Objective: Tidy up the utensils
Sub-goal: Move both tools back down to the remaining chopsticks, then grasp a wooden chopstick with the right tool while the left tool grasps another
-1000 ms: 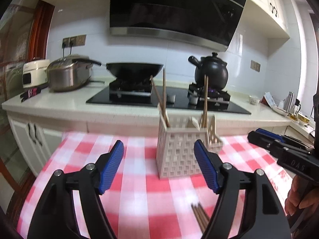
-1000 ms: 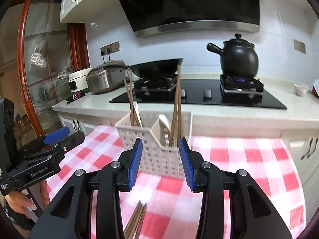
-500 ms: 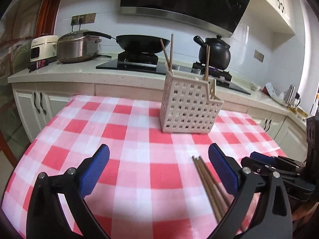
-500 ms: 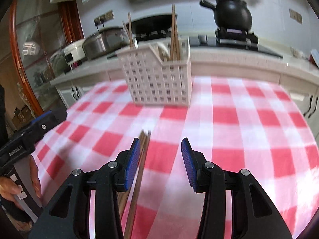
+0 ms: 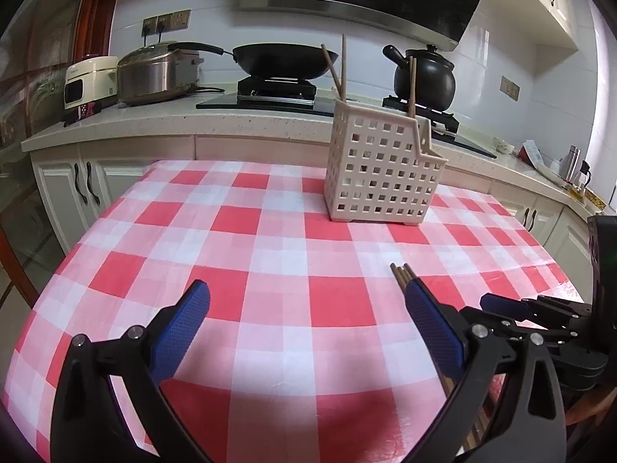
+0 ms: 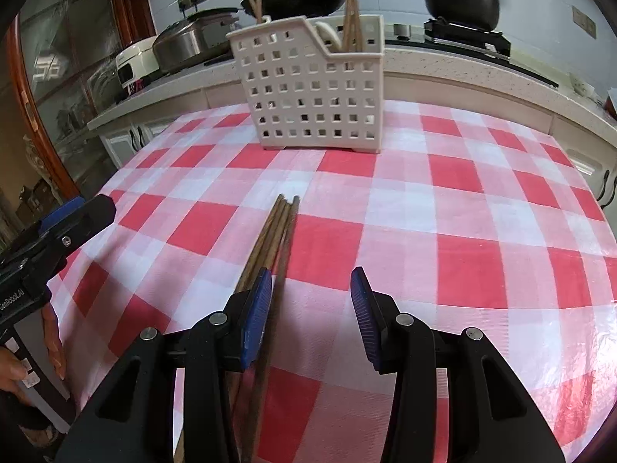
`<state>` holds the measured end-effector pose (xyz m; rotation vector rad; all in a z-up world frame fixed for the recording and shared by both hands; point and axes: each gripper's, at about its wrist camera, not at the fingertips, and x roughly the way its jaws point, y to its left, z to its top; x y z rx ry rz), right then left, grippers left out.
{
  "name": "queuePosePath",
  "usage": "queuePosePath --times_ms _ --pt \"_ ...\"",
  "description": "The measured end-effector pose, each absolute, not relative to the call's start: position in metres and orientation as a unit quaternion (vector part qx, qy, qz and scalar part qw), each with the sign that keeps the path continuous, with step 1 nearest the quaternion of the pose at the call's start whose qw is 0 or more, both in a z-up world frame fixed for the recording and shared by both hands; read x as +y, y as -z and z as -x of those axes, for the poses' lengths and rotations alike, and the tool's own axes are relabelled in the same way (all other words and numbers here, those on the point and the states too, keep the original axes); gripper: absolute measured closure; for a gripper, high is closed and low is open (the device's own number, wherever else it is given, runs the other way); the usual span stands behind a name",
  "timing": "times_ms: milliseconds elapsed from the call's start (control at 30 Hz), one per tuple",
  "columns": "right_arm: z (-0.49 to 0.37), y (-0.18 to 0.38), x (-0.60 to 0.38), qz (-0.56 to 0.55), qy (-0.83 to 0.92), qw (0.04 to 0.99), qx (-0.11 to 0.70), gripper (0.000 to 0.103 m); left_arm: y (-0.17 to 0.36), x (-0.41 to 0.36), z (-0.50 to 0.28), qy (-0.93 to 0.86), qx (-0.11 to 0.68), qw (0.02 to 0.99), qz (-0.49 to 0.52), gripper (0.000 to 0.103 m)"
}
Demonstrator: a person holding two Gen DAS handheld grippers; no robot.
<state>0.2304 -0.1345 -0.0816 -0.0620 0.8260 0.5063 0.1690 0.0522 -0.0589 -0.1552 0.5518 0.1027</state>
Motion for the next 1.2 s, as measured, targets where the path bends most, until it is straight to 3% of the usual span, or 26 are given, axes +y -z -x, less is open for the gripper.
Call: queuePosePath --times_ms 400,667,1200 --pt "-0.236 0.091 -0.114 0.070 -0.226 0.875 0.422 0.074 0.063 0.065 -0.168 -0.044 0.273 0.956 0.099 0.005" --pt "-0.241 0.092 -0.106 0.084 -0.217 0.877 0.421 0.074 0.065 0.071 -0.168 -0.041 0.274 0.955 0.108 0.005" --pt "-0.256 0.092 -0.100 0.092 -0.222 0.875 0.420 0.094 0.069 0.072 -0.172 -0.037 0.291 0.950 0.112 0.005"
